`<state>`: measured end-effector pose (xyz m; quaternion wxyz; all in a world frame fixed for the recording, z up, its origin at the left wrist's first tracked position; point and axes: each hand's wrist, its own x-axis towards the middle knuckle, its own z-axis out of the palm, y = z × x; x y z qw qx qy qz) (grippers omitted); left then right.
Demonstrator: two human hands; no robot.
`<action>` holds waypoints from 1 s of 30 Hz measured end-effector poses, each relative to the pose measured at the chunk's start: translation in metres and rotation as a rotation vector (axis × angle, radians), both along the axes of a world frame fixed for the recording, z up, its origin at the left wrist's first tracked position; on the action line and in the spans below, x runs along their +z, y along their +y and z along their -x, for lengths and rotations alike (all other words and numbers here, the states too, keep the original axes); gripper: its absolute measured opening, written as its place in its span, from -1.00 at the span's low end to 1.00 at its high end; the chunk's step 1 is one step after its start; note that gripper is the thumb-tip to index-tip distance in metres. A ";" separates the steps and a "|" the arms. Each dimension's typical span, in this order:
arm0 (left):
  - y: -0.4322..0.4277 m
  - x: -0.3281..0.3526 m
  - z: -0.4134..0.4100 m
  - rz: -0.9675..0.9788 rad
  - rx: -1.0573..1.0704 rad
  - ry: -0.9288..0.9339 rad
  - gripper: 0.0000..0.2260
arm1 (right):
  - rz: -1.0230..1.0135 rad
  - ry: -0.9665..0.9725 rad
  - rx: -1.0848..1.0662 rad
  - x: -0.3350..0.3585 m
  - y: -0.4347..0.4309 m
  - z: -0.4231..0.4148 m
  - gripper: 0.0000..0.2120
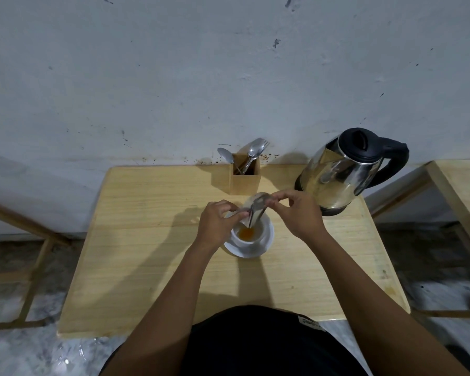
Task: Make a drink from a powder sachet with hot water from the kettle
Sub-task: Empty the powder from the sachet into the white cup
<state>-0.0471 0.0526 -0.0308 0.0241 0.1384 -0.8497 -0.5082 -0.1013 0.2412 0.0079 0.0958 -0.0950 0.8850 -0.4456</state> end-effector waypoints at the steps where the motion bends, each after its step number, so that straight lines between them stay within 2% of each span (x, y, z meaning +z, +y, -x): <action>1: 0.000 -0.001 0.000 0.002 -0.003 0.006 -0.84 | 0.007 -0.024 0.014 0.000 0.000 -0.001 -0.93; 3: -0.001 -0.003 -0.002 -0.011 -0.008 0.003 -0.86 | -0.017 -0.033 0.045 -0.001 -0.001 -0.002 -0.96; 6: -0.001 -0.001 -0.004 -0.116 -0.007 0.001 -0.85 | 0.045 0.004 -0.071 0.004 0.000 -0.002 -0.96; 9: -0.002 0.010 -0.007 -0.249 0.033 -0.045 -0.85 | 0.196 -0.160 -0.092 0.007 0.001 -0.005 -0.91; 13: -0.009 0.018 -0.012 -0.412 0.146 -0.160 -0.77 | 0.468 -0.465 -0.290 0.004 -0.004 -0.014 -0.91; 16: -0.009 0.024 -0.016 -0.445 0.072 -0.257 -0.74 | 0.629 -0.636 -0.317 0.001 -0.011 -0.024 -0.82; 19: -0.007 0.027 -0.017 -0.460 0.079 -0.277 -0.76 | 0.702 -0.707 -0.313 -0.002 -0.021 -0.033 -0.88; 21: -0.008 0.027 -0.017 -0.501 0.143 -0.247 -0.78 | 0.675 -0.719 -0.286 -0.004 -0.027 -0.036 -0.94; 23: -0.012 0.030 -0.018 -0.598 0.222 -0.207 -0.81 | 0.569 -0.640 -0.259 -0.008 -0.031 -0.038 -0.89; 27: -0.033 0.030 -0.021 -0.707 0.393 -0.121 -0.90 | 0.254 -0.231 -0.204 -0.016 -0.030 -0.037 -0.78; 30: -0.052 0.025 -0.024 -0.643 0.489 -0.078 -0.96 | -0.003 -0.080 -0.089 -0.024 -0.023 -0.034 -0.75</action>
